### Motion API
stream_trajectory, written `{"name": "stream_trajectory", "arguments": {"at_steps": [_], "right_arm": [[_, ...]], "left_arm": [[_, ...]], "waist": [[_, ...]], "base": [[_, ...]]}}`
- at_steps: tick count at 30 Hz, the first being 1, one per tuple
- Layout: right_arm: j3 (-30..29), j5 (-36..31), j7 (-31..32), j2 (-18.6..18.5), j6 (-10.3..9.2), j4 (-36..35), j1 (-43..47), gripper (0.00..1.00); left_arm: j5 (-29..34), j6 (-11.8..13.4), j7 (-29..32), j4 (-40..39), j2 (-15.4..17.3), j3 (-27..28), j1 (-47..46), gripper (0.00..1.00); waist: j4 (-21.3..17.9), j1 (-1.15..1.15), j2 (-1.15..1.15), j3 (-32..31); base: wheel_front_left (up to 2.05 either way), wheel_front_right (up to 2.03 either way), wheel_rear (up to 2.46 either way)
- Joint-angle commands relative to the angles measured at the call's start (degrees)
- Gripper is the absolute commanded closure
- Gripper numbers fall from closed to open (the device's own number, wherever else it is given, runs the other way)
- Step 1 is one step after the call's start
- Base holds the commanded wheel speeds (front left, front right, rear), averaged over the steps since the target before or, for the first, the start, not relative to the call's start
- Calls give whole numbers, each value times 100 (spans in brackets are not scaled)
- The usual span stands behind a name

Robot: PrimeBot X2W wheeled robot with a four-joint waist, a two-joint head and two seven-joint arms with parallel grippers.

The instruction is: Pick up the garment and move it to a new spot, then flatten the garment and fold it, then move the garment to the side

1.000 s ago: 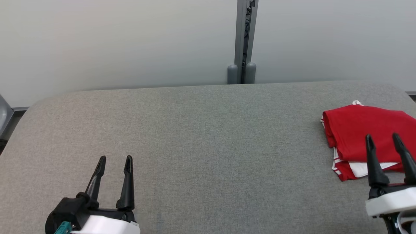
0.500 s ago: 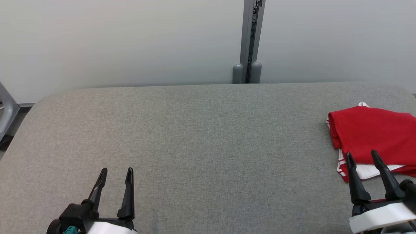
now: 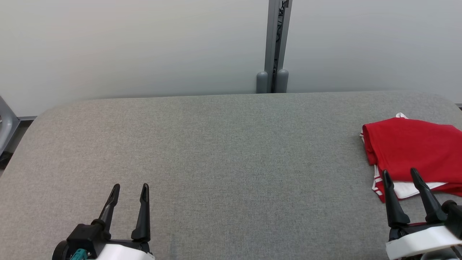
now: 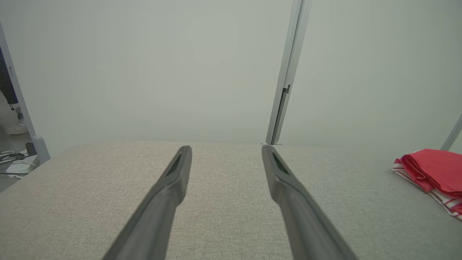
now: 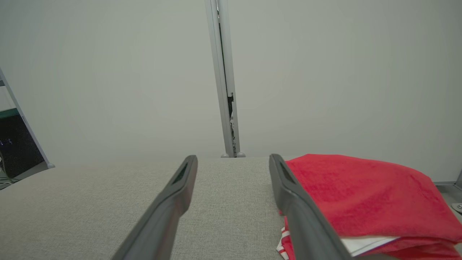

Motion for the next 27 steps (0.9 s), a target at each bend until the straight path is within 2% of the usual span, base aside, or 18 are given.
{"name": "stream_trajectory", "arguments": {"at_steps": [1,20,21,24,27], "right_arm": [[-16,-6,-24,-6,1,10,28,0],[8,45,-24,32,1,148,-16,0],[28,11,2,53,0,165,-5,100],[55,53,31,141,0,283,69,100],[13,368,124,166,0,291,35,100]], "left_arm": [[-13,19,-24,-5,23,-4,-50,0],[-149,-52,-24,237,22,-62,-83,0],[-140,-42,4,251,-1,-63,-3,100],[-185,-45,49,396,-27,-62,84,100],[-518,-65,153,419,-25,-3,24,100]], "waist": [[-1,0,0,0],[32,0,0,-17],[32,0,0,-17],[31,0,0,-16],[27,0,0,-11]], "base": [[0,0,0],[0,0,0],[0,0,0],[0,0,0],[0,0,0]]}}
